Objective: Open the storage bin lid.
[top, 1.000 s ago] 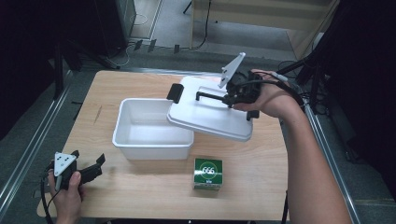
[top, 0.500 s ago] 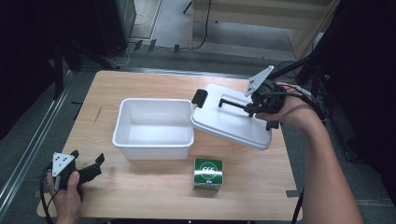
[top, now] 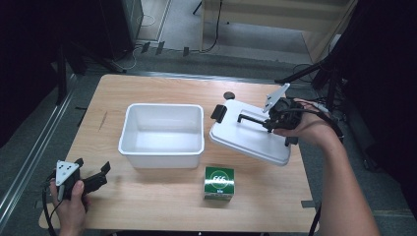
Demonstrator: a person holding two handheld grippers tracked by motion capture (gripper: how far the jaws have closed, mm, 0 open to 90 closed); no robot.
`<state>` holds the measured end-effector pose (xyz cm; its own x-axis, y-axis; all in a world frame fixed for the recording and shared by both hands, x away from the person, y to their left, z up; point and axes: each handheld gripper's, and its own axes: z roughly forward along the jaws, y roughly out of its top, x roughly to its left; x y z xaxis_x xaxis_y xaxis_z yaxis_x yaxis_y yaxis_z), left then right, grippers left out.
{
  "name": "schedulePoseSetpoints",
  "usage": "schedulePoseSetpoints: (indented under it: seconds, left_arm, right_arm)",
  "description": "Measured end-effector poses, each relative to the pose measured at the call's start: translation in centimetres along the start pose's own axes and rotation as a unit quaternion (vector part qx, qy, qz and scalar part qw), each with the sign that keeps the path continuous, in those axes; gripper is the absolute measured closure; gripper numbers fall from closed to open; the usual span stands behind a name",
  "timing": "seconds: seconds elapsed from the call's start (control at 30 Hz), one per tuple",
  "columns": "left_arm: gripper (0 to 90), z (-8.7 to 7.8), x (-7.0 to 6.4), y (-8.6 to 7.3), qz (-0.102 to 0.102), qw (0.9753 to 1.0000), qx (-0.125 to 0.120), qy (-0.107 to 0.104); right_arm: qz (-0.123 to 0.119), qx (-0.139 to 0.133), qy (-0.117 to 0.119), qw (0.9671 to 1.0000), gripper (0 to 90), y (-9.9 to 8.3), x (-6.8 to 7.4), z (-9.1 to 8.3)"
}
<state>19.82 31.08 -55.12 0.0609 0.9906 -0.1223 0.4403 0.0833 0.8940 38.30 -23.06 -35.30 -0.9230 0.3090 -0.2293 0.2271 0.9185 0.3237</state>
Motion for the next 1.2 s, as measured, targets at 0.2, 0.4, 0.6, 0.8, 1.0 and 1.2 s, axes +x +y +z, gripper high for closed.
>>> schedulePoseSetpoints:
  seconds: [0.2,0.4,0.6,0.8,1.0,1.2]
  left_arm:
    - [7.5,0.0,0.0,0.0,0.0,1.0,0.0,0.0]
    - [7.6,0.0,0.0,0.0,-0.001,1.0,0.0,0.0]
    - [7.6,0.0,0.1,0.0,-0.003,1.0,0.002,-0.004]
    - [8.0,0.0,0.1,0.0,-0.003,1.0,0.006,-0.006]
    - [8.0,0.1,0.1,0.0,-0.004,0.9999,0.007,-0.007]
    - [8.0,0.1,0.1,0.0,-0.004,0.9999,0.008,-0.008]
  right_arm:
    - [0.004,0.007,0.003,1.0,86.0,-0.7,0.2,1.9]
    - [0.014,0.021,0.013,0.9996,86.0,-1.6,0.6,4.6]
    - [0.014,0.026,0.017,0.9994,86.0,-2.1,0.9,5.9]
    - [0.024,0.032,0.019,0.999,86.0,-2.9,1.2,7.5]
    - [0.028,0.033,0.012,0.999,85.9,-3.3,1.3,8.5]
    - [0.031,0.026,0.022,0.999,85.9,-3.6,1.7,9.3]
